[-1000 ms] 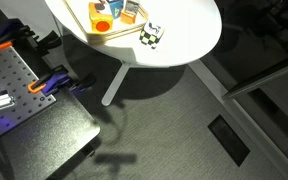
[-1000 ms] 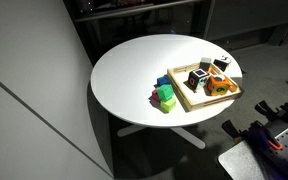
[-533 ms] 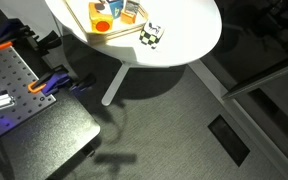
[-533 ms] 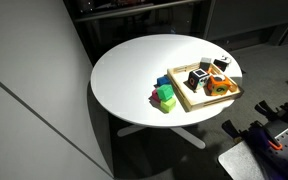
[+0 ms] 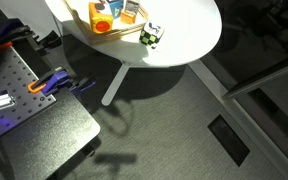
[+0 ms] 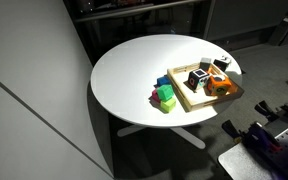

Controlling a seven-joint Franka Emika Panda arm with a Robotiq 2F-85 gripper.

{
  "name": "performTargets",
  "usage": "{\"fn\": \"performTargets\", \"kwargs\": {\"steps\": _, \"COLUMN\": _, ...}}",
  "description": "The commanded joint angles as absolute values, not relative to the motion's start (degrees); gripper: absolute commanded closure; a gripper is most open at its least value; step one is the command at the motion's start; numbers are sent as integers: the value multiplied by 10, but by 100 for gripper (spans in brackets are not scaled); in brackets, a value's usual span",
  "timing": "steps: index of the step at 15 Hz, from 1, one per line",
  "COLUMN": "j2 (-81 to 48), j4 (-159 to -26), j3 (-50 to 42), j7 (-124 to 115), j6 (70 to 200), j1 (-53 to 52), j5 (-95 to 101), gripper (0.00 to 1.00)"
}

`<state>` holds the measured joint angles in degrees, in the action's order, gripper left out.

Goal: Pick up the square plush toy from the table and put it in the box

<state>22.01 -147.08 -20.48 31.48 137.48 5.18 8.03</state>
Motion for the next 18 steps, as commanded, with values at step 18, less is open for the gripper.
{"fn": "performTargets", "kwargs": {"steps": 18, "j2": -117, "j4": -1236, "j3": -126, "j7": 368, "j6": 1343, "j1": 112, "j5": -58, "gripper": 0}}
